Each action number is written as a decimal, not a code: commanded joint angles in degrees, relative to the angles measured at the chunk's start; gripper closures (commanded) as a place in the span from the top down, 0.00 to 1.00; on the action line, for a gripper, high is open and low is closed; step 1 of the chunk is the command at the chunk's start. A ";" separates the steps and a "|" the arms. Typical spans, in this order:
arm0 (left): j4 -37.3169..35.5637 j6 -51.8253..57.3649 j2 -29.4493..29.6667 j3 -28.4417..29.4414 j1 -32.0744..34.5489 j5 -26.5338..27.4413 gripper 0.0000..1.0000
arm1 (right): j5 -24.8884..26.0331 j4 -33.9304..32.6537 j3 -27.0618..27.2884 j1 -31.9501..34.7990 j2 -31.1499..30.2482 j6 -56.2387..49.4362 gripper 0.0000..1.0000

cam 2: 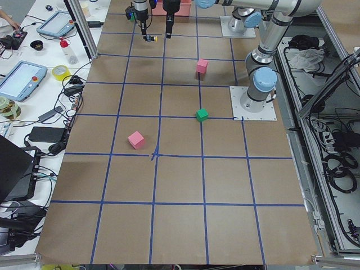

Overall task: Align button upright
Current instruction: 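Lift the button out of the bin with the right gripper, then lower the button onto the table center and open the right gripper, then raise the right gripper away from the button toward the bin, then move the left gripper over the lying button and lower onto it, then close the left gripper on the button's yellow cap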

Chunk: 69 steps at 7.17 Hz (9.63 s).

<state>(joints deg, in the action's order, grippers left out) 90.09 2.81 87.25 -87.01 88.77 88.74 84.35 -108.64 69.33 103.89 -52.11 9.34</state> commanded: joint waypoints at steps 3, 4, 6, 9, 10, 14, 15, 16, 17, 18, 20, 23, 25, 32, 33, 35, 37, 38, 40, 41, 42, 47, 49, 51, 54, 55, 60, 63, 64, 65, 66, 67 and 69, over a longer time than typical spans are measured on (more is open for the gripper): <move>0.00 0.00 -0.06 0.00 0.00 0.03 1.00 | -2.35 -2.17 -3.94 2.11 6.13 1.47 0.00; 0.00 0.00 -0.06 0.00 0.00 0.03 1.00 | -3.57 -2.45 -4.03 2.28 6.75 1.47 0.00; 0.00 0.00 -0.06 -0.09 0.00 0.03 1.00 | -3.76 -2.54 -3.85 3.16 6.84 1.38 0.00; 0.00 0.09 -0.06 -0.09 0.00 0.03 1.00 | -3.76 -2.80 -3.50 3.60 7.28 0.94 0.00; 0.00 0.17 -0.06 -0.09 0.00 0.12 1.00 | -3.76 -2.80 -3.33 3.60 7.46 0.94 0.00; 0.00 0.18 -0.06 -0.18 0.00 -0.06 1.00 | -3.67 -6.14 -0.78 3.60 7.28 1.12 0.45; 0.00 0.18 -0.06 -0.18 0.00 0.03 1.00 | -3.67 -6.14 -0.69 3.52 7.28 1.12 0.47; 0.00 0.18 -0.06 -0.18 0.00 -0.06 1.00 | -3.67 -6.14 -0.69 3.52 7.11 1.03 0.80; 0.00 0.18 -0.06 -0.18 0.00 -0.06 1.00 | -3.49 -6.05 -0.78 3.52 5.54 1.03 0.98; -0.18 0.18 -0.06 -0.18 0.00 0.03 1.00 | -2.80 -3.70 -0.52 3.52 2.13 0.77 1.00; -0.18 0.18 -0.06 -0.18 0.09 -0.06 1.00 | 3.32 1.06 2.98 3.25 -2.89 -3.42 1.00; -0.27 0.09 -0.06 -0.18 0.26 -0.23 1.00 | 7.85 2.64 8.17 -2.61 -9.56 -9.69 1.00; -0.44 -2.36 0.20 -0.09 0.87 -0.23 1.00 | 7.85 4.31 12.04 -10.41 -15.97 -18.53 1.00; -21.98 -13.45 2.75 -9.45 12.38 0.29 1.00 | 9.69 18.98 13.64 -27.86 -33.03 -37.82 1.00; -29.02 -14.23 3.80 -13.06 12.65 0.12 1.00 | 9.26 21.00 13.29 -27.34 -33.67 -36.51 1.00; -37.75 -17.03 8.26 -16.34 12.92 -0.23 1.00 | 9.08 22.34 13.29 -26.99 -33.67 -28.53 1.00; -49.24 -20.02 13.10 -19.68 15.98 0.81 0.94 | 9.16 22.42 13.46 -24.19 -35.24 -25.61 1.00; -54.53 -21.61 15.65 -20.47 17.65 4.65 0.94 | 9.25 22.25 13.46 -21.91 -34.99 -22.82 1.00; -60.79 -27.74 20.40 -22.22 22.21 6.79 0.93 | 9.08 22.25 13.64 -21.09 -34.90 -21.38 1.00; -67.09 -27.86 22.33 -23.89 22.93 8.02 0.93 | 9.08 22.42 13.81 -21.01 -34.90 -21.38 1.00; -69.76 -28.12 23.83 -25.13 23.03 8.11 0.93 | 8.99 21.90 14.07 -20.31 -35.08 -21.30 1.00; -81.38 -33.66 30.95 -27.95 26.00 14.05 0.90 | 5.59 21.72 14.43 -17.05 -35.52 -14.61 1.00; -86.47 -33.66 33.24 -27.60 26.02 14.36 0.89 | 5.21 21.89 14.51 -17.05 -35.52 -14.88 1.00; -87.72 -33.75 35.69 -24.62 26.02 14.36 0.89 | 5.38 21.90 14.60 -17.14 -35.26 -15.05 1.00; -88.77 -33.66 37.81 -23.74 26.02 14.36 0.87 | 5.47 21.72 14.60 -17.14 -35.25 -14.88 1.00; -88.77 -33.66 38.69 -21.91 26.02 14.36 0.86 | 5.47 21.63 14.60 -17.23 -35.25 -14.88 1.00; -88.77 -33.57 39.75 -21.80 26.02 14.53 0.78 | 5.56 21.37 14.60 -17.31 -35.25 -14.79 1.00; -88.77 -33.57 39.67 -21.45 26.02 14.53 0.75 | 5.47 21.28 14.60 -17.58 -35.08 -15.05 1.00; -88.77 -33.57 39.75 -21.80 26.02 14.53 0.75 | 5.47 21.28 14.60 -17.58 -35.17 -14.88 1.00; -88.77 -33.57 39.67 -21.71 26.02 14.53 0.70 | 5.56 21.28 14.60 -17.58 -35.08 -15.05 1.00; -88.77 -33.49 39.67 -21.89 26.02 14.53 0.67 | 5.47 21.28 14.60 -17.58 -35.08 -14.88 1.00; -88.77 -33.49 39.67 -21.89 26.02 14.53 0.64 | 5.56 21.28 14.60 -17.58 -35.08 -14.88 1.00; -88.77 -33.40 39.67 -21.89 26.02 14.53 0.50 | 5.47 21.19 14.60 -17.58 -35.08 -14.88 1.00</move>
<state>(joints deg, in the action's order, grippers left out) 1.32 -30.66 126.92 -108.89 114.78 103.27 89.85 -87.39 83.94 86.31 -87.19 -5.54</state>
